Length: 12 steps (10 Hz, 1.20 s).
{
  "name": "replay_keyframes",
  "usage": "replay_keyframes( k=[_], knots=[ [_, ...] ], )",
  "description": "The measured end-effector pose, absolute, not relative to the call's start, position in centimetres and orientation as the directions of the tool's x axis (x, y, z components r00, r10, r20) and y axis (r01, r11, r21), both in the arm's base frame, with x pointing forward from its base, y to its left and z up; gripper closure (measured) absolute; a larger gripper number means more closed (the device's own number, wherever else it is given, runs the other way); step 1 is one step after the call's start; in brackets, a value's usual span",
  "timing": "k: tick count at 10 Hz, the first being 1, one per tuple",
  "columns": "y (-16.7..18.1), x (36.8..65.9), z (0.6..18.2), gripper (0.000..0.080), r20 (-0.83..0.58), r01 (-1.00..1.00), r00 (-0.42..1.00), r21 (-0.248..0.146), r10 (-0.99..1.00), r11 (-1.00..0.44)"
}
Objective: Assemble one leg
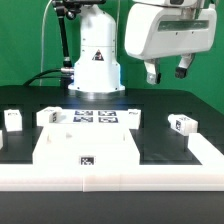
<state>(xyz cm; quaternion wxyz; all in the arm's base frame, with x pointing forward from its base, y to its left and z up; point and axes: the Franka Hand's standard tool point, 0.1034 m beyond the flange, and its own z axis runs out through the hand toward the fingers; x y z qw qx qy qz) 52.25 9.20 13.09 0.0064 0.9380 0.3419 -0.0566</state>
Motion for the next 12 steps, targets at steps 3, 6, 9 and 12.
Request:
replay_keyframes(
  k=[3,6,9,12],
  knots=[
    [9.3,52.2,13.2,0.015,-0.122,0.62,0.777,-0.027,0.618,-0.784],
    [9.3,52.2,13.1,0.015,-0.122,0.619,0.777,-0.028,0.618,-0.785],
    [9.2,52.0,13.0,0.015,-0.118,0.651,0.751,-0.032,0.65,-0.758],
    [7.2,48.7,11.1,0.015,-0.089,0.818,0.568,-0.048,0.819,-0.573]
  ],
)
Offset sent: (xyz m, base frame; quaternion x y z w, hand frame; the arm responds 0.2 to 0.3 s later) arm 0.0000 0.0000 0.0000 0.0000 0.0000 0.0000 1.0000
